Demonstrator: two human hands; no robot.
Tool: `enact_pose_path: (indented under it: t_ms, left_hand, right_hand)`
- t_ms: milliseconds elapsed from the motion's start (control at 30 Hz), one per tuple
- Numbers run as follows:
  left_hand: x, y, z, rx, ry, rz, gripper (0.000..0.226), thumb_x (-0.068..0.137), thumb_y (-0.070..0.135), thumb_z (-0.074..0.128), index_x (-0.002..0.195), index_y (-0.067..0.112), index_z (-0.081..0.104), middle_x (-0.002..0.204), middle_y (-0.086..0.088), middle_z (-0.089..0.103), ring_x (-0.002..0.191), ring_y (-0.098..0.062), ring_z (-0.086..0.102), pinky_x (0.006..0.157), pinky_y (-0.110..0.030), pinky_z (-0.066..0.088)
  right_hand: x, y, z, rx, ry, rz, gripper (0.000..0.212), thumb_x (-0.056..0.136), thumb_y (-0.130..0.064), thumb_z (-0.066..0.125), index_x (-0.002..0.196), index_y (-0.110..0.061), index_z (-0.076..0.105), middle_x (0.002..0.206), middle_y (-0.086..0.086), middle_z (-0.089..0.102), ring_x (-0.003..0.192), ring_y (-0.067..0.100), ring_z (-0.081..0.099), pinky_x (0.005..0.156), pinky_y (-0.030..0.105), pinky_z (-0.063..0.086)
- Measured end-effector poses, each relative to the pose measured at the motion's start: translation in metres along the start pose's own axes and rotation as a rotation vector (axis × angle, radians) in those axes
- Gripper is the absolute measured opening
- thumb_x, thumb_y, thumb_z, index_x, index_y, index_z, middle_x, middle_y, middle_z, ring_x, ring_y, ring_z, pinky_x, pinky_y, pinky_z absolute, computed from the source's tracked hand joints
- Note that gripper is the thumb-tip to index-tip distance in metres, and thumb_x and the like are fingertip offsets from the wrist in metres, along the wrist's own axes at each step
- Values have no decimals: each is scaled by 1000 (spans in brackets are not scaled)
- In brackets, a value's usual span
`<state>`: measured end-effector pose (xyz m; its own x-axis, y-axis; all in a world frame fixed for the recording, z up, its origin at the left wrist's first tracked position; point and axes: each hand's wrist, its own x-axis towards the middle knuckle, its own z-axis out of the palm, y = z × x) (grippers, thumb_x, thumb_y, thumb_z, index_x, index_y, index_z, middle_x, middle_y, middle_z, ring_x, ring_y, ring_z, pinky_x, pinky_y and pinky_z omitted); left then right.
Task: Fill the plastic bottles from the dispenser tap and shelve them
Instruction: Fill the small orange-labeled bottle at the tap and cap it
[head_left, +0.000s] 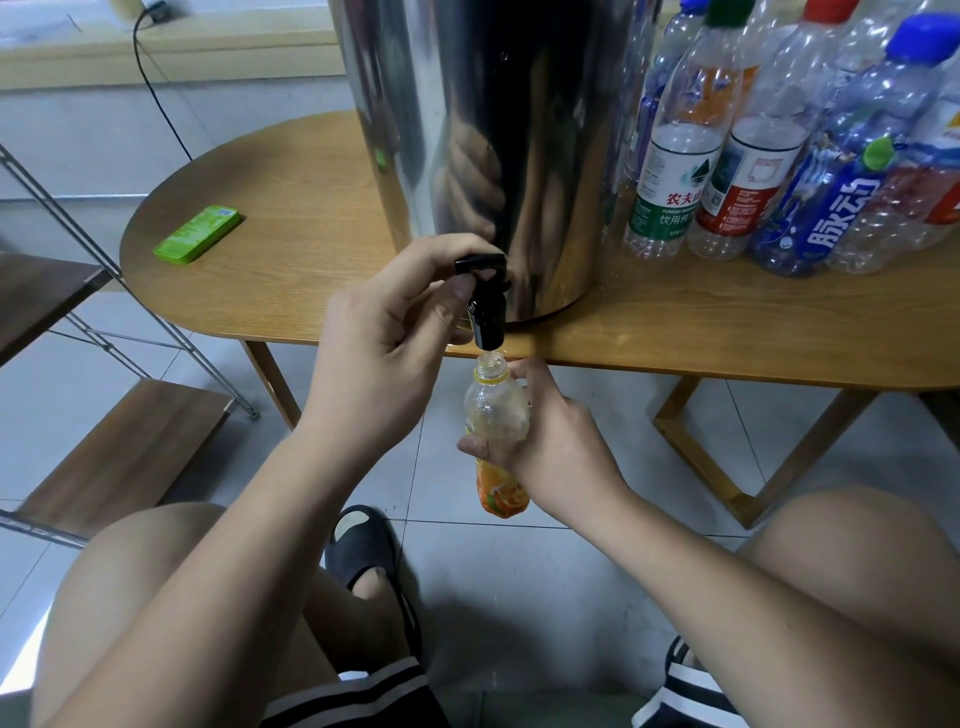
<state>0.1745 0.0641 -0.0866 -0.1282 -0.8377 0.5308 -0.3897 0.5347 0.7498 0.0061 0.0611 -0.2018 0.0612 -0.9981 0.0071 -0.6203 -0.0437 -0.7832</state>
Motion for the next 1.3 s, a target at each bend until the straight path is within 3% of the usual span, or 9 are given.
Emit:
enact_pose_path:
  t_ms: [200,533,800,1300]
  left_hand:
    - [0,-1,-1,22,1,8,26,112,5,56,130,16,71,115,13,76,106,-21,75,85,-49,65]
    - [0,0,0,17,0,2,25,113,5,56,129,15,71,115,13,76,106,-21,75,85,-40,66]
    - [0,-3,0,23,-2,-3,24,113,10,56,130,19,72,115,10,77,107,-25,75,85,-56,63]
    - [0,-1,-1,11,-2,-3,25,113,6,56,129,19,71,115,10,77,105,-23,75,84,-50,65]
  right_hand:
    - [0,-2,-1,2,-6,0,80,74,-60,92,133,-41,42,115,3,75,103,35,71,85,43,60]
    - [-2,-5,-4,22,-17,19,78,74,-58,93,132,-41,43,113,3,75,102,33,69,85,43,60]
    - [-2,-5,-4,35,-6,17,76,73,-56,94,129,-43,44,108,1,75,100,32,70,84,43,59]
    - [-2,-6,-5,28,-11,17,76,73,-55,94,129,-42,45,106,1,75,101,33,70,83,42,59]
